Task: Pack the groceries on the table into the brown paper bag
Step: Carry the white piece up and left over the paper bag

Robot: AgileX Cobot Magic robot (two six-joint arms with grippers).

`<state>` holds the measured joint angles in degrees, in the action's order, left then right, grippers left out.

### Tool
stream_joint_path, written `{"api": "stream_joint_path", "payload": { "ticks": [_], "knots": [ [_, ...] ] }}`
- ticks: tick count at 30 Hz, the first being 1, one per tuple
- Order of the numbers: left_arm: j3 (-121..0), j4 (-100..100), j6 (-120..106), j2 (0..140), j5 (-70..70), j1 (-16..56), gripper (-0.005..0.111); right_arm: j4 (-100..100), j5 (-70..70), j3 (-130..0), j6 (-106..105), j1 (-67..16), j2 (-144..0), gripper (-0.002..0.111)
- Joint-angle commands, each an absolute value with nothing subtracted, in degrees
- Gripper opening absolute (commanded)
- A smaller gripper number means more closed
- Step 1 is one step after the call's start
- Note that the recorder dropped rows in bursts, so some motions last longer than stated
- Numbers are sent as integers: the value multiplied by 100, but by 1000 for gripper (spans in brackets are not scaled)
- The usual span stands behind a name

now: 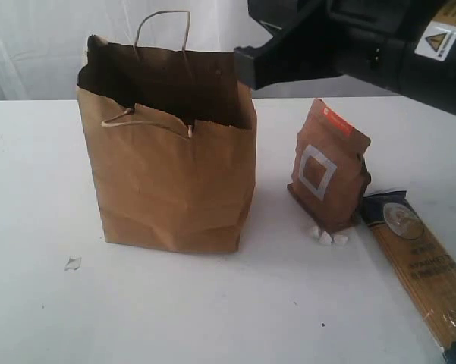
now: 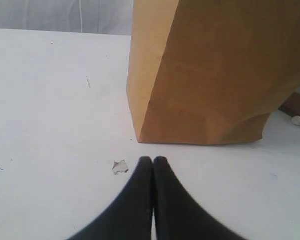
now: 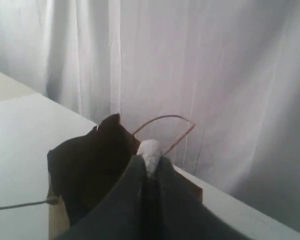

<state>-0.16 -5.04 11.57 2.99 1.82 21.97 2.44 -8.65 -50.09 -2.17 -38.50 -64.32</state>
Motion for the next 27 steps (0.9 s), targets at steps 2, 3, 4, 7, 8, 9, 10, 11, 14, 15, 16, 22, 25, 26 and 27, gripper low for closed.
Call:
{"api": "stream_joint_path", "payload": {
  "ticks": [2,3,4,7,8,9,10,11,14,15,16,22,25,26,27],
  "knots": [
    [0,-544,1156,269,163,2196,0,275,-1384,-5025,-238,-3892,-6418,0],
    [0,-544,1156,269,163,2196,0,275,-1426,-5025,-238,-3892,-6418,0],
    [0,-544,1156,269,163,2196,0,275,-1468,-5025,-238,-3892,-6418,0],
    [0,-544,1156,269,163,2196,0,275,-1508,-5025,-180,-3892,-6475,0],
    [0,-544,1156,269,163,2196,0,275,-1508,-5025,-131,-3892,-6514,0],
    [0,-544,1156,269,163,2196,0,275,-1508,-5025,-119,-3892,-6549,0],
    [0,-544,1156,269,163,2196,0,275,-1508,-5025,-119,-3892,-6599,0],
    [0,-544,1156,269,163,2196,0,275,-1508,-5025,-106,-3892,-6644,0],
    [0,-544,1156,269,163,2196,0,275,-1529,-5025,-79,-3892,-6760,0],
    [0,-544,1156,269,163,2196,0,275,-1544,-5025,-68,-3892,-6789,0],
    [0,-544,1156,269,163,2196,0,275,-1565,-5025,-66,-3892,-6822,0],
    [0,-544,1156,269,163,2196,0,792,-1723,-5025,517,-3892,-7104,0],
    [0,-544,1156,269,163,2196,0,1080,-1821,-5025,798,-3892,-7182,0],
    [0,-544,1156,269,163,2196,0,1181,-1871,-5025,875,-3892,-7213,0],
    [0,-544,1156,269,163,2196,0,1319,-1915,-5025,983,-3892,-7236,0]
  ]
}}
